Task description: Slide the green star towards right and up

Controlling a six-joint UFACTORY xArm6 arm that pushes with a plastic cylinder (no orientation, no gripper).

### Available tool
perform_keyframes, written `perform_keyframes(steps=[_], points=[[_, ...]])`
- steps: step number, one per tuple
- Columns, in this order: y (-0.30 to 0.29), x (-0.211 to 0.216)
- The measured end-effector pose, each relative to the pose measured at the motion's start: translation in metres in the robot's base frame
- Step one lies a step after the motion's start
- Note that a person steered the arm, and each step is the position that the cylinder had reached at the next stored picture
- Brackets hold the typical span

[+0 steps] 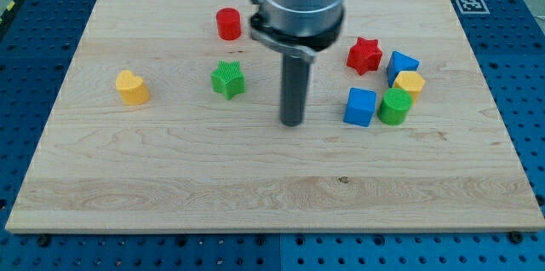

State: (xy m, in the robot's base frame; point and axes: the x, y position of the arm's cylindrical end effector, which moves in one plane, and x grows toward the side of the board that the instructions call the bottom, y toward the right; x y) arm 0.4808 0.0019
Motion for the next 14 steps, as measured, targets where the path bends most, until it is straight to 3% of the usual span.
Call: perform_keyframes(steps=[1,3,5,7,9,12,14], points=[[-0.037,-0.020],[-0.084,0.005],[-0.141,-0.033],[-0.120,-0.035],[-0.139,-0.061],[-0.090,-0.060],[-0.084,-0.020]])
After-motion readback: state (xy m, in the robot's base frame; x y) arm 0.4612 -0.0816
